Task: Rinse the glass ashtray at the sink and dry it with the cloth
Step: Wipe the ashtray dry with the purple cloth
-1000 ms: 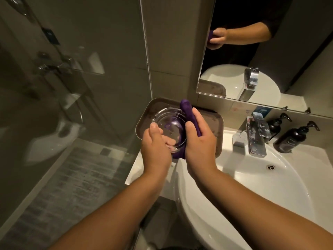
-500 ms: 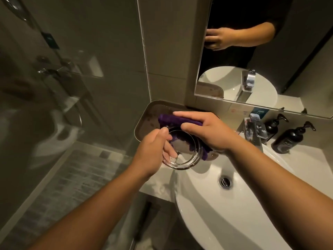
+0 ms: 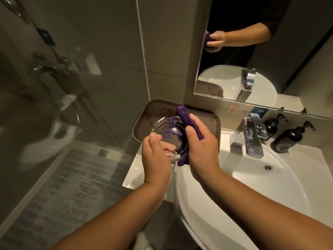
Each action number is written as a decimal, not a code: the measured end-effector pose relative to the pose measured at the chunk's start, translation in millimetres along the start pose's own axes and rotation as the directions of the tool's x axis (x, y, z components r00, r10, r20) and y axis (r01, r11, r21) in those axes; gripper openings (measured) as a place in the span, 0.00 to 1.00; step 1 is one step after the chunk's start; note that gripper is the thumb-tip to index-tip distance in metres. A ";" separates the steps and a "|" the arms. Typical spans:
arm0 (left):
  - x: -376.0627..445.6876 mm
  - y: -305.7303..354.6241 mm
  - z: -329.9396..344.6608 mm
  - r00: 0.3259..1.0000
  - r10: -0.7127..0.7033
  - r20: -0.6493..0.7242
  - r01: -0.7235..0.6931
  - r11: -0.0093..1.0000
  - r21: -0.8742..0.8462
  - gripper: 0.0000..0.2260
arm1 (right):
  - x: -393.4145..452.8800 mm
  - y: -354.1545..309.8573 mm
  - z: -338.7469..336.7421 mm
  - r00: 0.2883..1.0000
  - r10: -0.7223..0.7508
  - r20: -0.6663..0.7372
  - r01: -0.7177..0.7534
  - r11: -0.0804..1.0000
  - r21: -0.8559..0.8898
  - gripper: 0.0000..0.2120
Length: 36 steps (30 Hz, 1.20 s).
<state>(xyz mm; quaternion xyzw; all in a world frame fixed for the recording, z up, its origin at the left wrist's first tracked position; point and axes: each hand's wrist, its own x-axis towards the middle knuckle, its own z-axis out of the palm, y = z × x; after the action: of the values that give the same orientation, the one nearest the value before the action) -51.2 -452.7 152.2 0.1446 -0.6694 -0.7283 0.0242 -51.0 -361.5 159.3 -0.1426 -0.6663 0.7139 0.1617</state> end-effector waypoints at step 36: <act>27.1 22.2 -12.6 0.868 -0.152 0.472 0.062 0.977 0.202 0.15 | 46.8 -19.0 -49.9 0.953 -0.089 0.290 0.170 0.948 -0.268 0.17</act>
<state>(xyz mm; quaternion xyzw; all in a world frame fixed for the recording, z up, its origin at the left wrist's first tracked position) -77.6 -473.4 168.4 -0.0041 -0.7081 -0.6777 -0.1981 -71.7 -295.5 175.3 -0.0199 -0.7877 0.6088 0.0921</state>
